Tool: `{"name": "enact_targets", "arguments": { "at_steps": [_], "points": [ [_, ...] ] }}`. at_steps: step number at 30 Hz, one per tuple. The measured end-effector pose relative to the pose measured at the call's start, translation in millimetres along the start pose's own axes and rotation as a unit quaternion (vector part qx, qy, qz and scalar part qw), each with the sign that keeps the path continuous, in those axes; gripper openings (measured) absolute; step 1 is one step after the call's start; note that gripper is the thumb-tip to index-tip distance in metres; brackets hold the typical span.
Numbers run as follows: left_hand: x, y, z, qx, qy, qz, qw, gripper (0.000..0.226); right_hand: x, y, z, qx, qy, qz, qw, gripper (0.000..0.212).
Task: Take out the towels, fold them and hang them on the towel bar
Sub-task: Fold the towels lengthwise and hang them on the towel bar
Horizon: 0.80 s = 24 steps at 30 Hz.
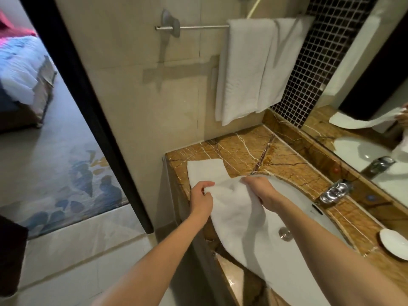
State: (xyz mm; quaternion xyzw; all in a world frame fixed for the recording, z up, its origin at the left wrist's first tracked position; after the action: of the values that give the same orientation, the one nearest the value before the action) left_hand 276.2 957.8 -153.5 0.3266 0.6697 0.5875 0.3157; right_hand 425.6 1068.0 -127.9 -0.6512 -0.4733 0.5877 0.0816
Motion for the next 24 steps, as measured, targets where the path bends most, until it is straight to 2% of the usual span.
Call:
{"name": "enact_targets", "arguments": {
  "at_steps": [8, 15, 19, 24],
  "points": [
    [37, 99, -26, -0.038, 0.006, 0.084, 0.996, 0.038, -56, -77, -17, 0.048, 0.063, -0.095, 0.992, 0.030],
    [71, 184, -53, -0.114, 0.021, 0.162, 0.980, 0.022, -104, -141, -27, 0.150, 0.092, -0.171, 0.969, 0.023],
    [83, 238, -67, -0.138, -0.025, 0.202, 0.969, 0.020, -141, -180, -34, 0.194, 0.087, -0.202, 0.956, 0.024],
    [94, 304, -77, -0.110, -0.083, 0.281, 0.950, 0.036, -183, -225, -52, 0.203, 0.122, -0.250, 0.939, 0.033]
  ]
}}
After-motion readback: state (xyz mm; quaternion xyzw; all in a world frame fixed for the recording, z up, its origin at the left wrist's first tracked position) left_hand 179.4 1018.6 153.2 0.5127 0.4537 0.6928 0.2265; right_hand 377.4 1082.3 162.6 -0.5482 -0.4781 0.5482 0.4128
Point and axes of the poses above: each hand's wrist, its own x-axis towards the middle knuckle, its own z-axis out of the palm, y = z × x, the point moved 2 cm from there along x, towards the middle knuckle, and after that the axes turned 15 degrees about z, right-handed, at the moved point
